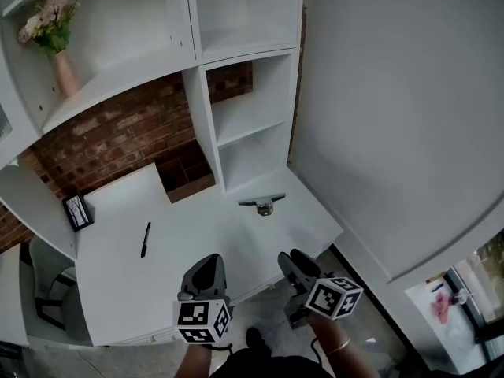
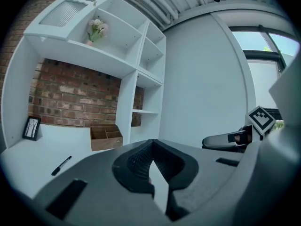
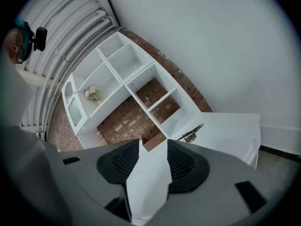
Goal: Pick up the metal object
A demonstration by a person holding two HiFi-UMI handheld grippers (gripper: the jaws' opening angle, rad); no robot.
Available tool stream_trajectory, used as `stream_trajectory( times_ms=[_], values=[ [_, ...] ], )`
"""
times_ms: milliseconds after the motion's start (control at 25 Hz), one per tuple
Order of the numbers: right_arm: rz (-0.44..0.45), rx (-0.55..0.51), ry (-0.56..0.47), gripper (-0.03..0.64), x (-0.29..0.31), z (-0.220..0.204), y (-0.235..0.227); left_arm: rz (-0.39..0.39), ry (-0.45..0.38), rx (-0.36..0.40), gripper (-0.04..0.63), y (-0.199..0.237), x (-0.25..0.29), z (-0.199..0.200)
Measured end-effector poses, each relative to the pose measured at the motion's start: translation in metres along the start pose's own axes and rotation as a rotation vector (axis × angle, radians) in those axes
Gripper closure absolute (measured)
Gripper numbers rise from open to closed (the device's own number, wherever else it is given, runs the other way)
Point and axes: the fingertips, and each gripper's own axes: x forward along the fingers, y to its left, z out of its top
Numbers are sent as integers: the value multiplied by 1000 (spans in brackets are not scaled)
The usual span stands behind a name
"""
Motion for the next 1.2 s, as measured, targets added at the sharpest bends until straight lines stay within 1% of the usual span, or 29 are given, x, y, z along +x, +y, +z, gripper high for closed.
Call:
stream_trajectory(
  times_ms=[400,800,1200],
  values=[
    [-54,103,-1,454,55,9,-23,-32,17,-13,586,27,43,5],
    [-76,262,38,459,116,0,-62,-10,55,-18,586,53,86,1],
    [-112,353,65,459,170,2,-111,20,106,-41,586,74,143,-9]
  ],
)
